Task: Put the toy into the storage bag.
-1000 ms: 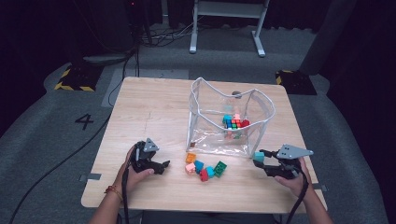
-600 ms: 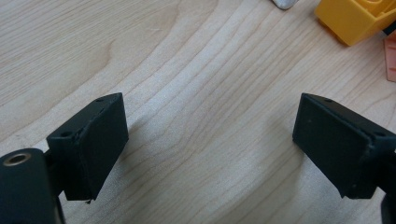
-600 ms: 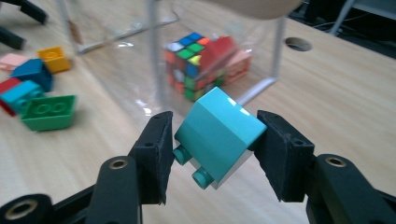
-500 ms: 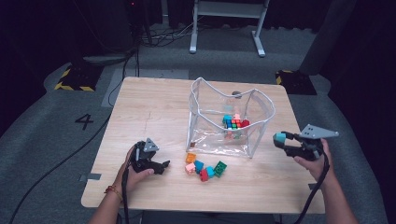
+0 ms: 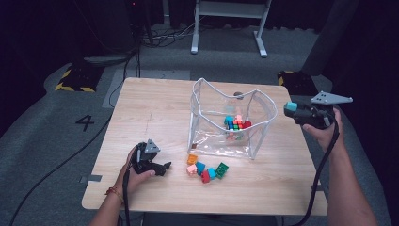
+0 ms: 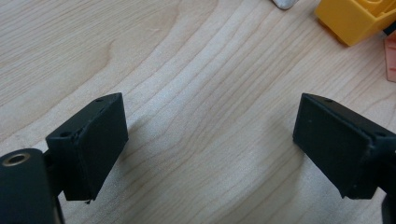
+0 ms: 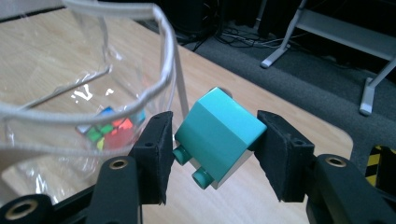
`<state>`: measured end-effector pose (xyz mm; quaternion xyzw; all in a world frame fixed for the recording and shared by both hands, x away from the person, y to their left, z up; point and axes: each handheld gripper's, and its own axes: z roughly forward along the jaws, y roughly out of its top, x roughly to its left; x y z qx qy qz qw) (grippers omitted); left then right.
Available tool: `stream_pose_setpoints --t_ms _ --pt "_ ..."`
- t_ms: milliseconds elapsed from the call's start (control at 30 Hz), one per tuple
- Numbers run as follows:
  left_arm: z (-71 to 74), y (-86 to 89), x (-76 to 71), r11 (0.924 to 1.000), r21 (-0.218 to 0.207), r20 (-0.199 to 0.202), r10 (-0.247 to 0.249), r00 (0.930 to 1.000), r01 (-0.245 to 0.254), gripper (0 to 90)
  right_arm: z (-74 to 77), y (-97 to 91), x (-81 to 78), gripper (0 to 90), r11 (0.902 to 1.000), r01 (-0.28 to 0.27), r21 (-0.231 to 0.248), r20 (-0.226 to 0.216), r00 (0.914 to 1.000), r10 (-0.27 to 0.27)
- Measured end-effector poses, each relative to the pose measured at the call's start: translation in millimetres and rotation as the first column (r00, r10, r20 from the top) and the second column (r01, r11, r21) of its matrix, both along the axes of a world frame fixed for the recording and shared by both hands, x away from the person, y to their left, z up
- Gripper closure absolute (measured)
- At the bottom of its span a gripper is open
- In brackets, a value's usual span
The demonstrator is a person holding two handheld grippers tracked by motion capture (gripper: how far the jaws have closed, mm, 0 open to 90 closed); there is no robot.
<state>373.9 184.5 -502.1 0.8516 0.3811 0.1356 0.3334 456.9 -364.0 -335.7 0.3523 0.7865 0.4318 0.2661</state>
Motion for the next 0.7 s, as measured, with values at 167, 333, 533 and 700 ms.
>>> stream_pose_setpoints --t_ms 167,333,533,700 --pt "0.1 -0.2 -0.7 1.0000 -0.002 -0.009 0.005 0.9999 -0.005 10.3 18.1 7.3 13.1 48.0 1.0000 0.002 0.009 0.025 0.9997 -0.002" --pt "0.0 0.0 0.0 1.0000 0.000 0.000 0.000 1.0000 0.000 10.3 31.9 15.4 23.7 48.0 0.9985 -0.028 0.048 0.018 0.9995 0.027" --pt "0.0 0.1 0.1 1.0000 0.000 0.000 -0.002 1.0000 0.002 10.3 43.6 37.6 30.2 48.0 0.9941 -0.102 0.038 0.023 0.9946 0.101" --pt "0.0 0.0 0.1 1.0000 0.000 0.000 -0.001 1.0000 0.001 10.3 47.2 66.4 32.6 48.0 0.9830 -0.183 0.009 0.014 0.9830 0.183"
